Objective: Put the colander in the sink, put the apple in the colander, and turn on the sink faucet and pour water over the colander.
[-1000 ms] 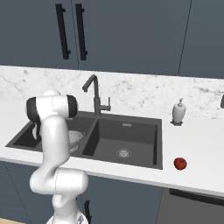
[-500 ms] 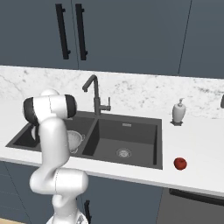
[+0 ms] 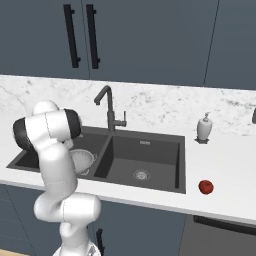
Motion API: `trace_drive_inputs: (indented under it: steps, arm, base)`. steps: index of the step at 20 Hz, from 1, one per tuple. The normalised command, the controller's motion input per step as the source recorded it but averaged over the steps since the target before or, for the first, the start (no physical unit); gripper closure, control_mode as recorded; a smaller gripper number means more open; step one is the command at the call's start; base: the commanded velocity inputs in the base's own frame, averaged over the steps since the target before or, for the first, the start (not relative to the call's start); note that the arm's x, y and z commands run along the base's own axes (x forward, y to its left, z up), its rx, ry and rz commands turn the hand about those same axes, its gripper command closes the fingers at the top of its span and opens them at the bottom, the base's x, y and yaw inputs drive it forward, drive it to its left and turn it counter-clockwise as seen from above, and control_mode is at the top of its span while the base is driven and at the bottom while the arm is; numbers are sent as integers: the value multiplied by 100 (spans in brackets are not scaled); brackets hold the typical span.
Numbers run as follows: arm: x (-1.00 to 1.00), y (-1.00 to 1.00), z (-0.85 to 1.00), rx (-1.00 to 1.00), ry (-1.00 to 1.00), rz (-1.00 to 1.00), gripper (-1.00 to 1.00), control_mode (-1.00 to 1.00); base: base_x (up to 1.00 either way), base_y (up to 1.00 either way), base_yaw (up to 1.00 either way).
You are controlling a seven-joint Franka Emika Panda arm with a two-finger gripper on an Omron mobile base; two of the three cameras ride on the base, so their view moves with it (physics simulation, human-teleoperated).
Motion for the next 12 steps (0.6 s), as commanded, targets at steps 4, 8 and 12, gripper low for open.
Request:
trace_drive_inputs:
  steps: [4, 8, 12]
  arm:
    - [-79, 0, 51, 0, -6, -2, -100, -100]
    - [-88, 0, 42, -2, -22, -6, -100, -100]
    - [-78, -8, 57, 0, -29, -18, -100, -100]
  base:
    - [0, 0, 0]
    - [0, 0, 0]
    - [0, 0, 0]
